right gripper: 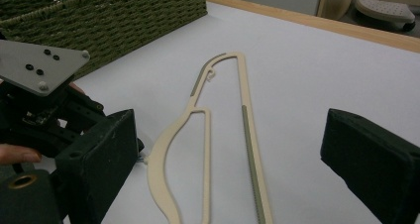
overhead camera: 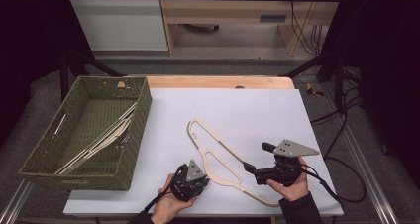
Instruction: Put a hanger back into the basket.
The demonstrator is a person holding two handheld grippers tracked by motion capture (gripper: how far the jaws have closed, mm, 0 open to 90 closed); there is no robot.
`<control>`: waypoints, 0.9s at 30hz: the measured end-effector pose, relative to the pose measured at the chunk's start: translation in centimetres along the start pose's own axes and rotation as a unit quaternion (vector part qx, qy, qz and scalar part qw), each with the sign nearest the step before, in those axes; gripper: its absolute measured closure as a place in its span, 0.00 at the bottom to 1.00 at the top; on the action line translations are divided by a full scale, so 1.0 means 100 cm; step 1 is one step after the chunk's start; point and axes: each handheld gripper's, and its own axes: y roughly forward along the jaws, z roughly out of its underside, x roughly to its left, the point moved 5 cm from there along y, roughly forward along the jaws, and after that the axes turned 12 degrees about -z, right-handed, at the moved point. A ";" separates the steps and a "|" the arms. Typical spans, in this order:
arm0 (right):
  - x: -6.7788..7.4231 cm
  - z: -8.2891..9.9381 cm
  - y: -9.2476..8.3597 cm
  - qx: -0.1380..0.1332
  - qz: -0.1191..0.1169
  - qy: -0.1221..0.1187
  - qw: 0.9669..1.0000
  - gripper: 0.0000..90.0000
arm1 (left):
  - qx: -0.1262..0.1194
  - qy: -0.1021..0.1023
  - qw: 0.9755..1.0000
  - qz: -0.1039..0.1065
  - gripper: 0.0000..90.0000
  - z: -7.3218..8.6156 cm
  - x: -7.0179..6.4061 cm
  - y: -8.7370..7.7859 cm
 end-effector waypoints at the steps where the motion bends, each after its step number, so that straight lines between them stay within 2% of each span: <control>1: 0.000 0.000 0.000 0.000 0.000 -0.001 1.000 0.09 | 0.001 0.001 1.000 -0.003 0.90 0.000 -0.001 0.000; 10: 0.002 0.000 0.003 0.002 -0.002 0.000 1.000 0.09 | 0.005 -0.016 1.000 -0.011 0.95 0.000 -0.004 0.000; 13: 0.004 0.001 0.005 0.005 -0.006 0.000 1.000 0.09 | 0.009 -0.028 1.000 -0.003 0.97 0.000 -0.002 0.000; 17: 0.006 0.004 0.013 0.018 -0.014 -0.003 1.000 0.09 | 0.012 -0.035 0.999 0.008 0.99 0.000 0.000 0.001; 20: 0.009 0.008 0.021 0.030 -0.021 -0.005 0.999 0.09 | 0.015 -0.027 1.000 0.004 0.99 -0.001 0.000 0.000; 27: 0.016 0.015 0.037 0.049 -0.033 -0.009 0.998 0.10 | 0.014 -0.022 1.000 0.012 0.99 -0.005 0.002 -0.004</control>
